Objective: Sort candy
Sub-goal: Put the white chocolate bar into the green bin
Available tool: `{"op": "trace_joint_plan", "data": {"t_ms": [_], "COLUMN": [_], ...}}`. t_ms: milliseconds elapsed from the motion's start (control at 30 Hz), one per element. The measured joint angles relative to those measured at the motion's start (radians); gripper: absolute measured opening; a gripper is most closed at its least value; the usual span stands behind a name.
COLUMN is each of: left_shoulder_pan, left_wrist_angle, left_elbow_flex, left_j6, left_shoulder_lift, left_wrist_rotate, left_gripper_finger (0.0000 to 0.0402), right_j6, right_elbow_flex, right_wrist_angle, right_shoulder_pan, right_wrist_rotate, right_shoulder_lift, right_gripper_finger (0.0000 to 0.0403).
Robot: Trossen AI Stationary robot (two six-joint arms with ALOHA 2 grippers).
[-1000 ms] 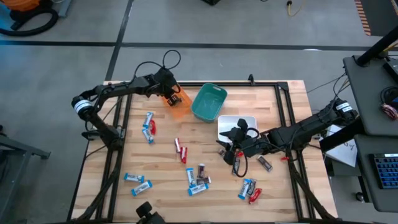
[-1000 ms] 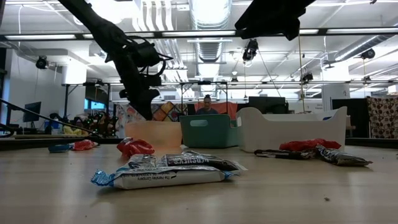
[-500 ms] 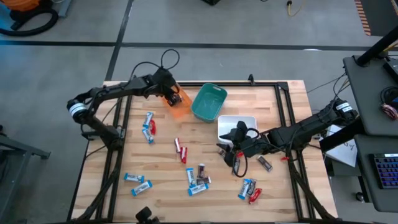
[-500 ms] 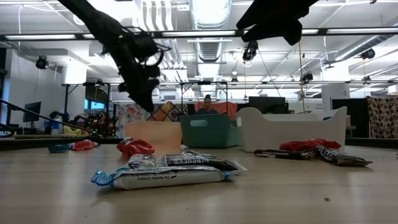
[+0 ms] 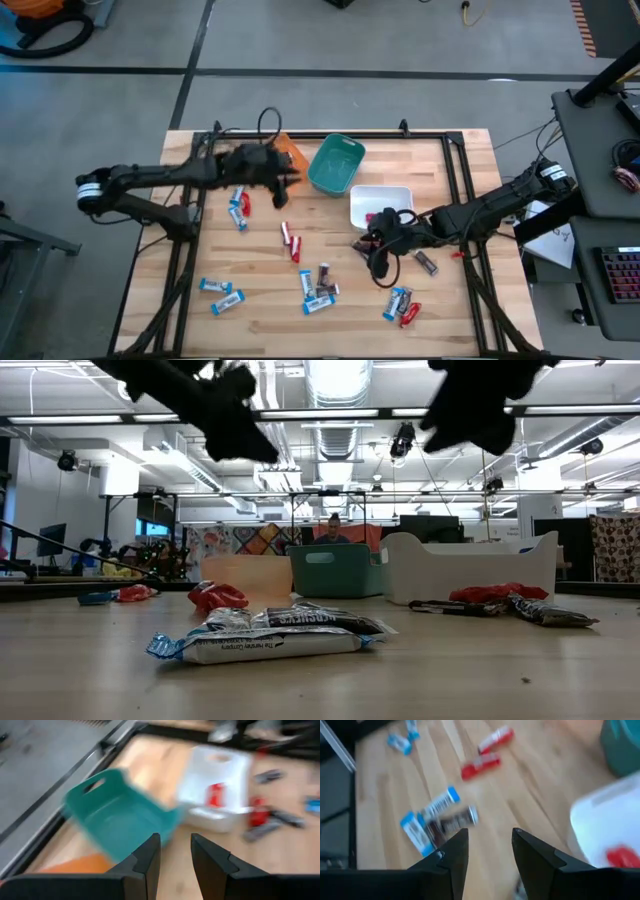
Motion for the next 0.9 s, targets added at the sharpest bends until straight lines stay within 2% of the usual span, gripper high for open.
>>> {"op": "trace_joint_plan", "data": {"t_ms": [167, 300, 400, 633, 900], "left_shoulder_pan": [-0.17, -0.274, -0.325, -0.36, -0.359], "left_wrist_angle": [0.18, 0.299, 0.35, 0.389, 0.392], "left_elbow_flex": [-0.094, -0.152, -0.174, -0.187, -0.186], "left_j6": [-0.036, -0.046, -0.053, -0.073, -0.073], "left_shoulder_lift": [-0.068, -0.088, -0.089, -0.083, -0.083], "left_wrist_rotate": [0.0, -0.005, -0.006, -0.007, -0.015], "left_gripper_finger": [0.0091, 0.0091, 0.0091, 0.0091, 0.0091], "right_j6": [0.122, 0.209, 0.213, 0.055, -0.232], "right_elbow_flex": [0.0, 0.0, 0.0, 0.0, 0.0], "right_wrist_angle": [-0.163, -0.261, -0.294, -0.333, -0.387], "right_shoulder_pan": [0.0, 0.005, 0.023, 0.109, 0.26], "right_wrist_rotate": [-0.102, -0.241, -0.354, -0.484, -0.451], "right_shoulder_lift": [0.0, 0.009, 0.028, 0.065, 0.072], "right_gripper_finger": [0.0137, 0.0136, 0.0137, 0.0137, 0.0137]}}
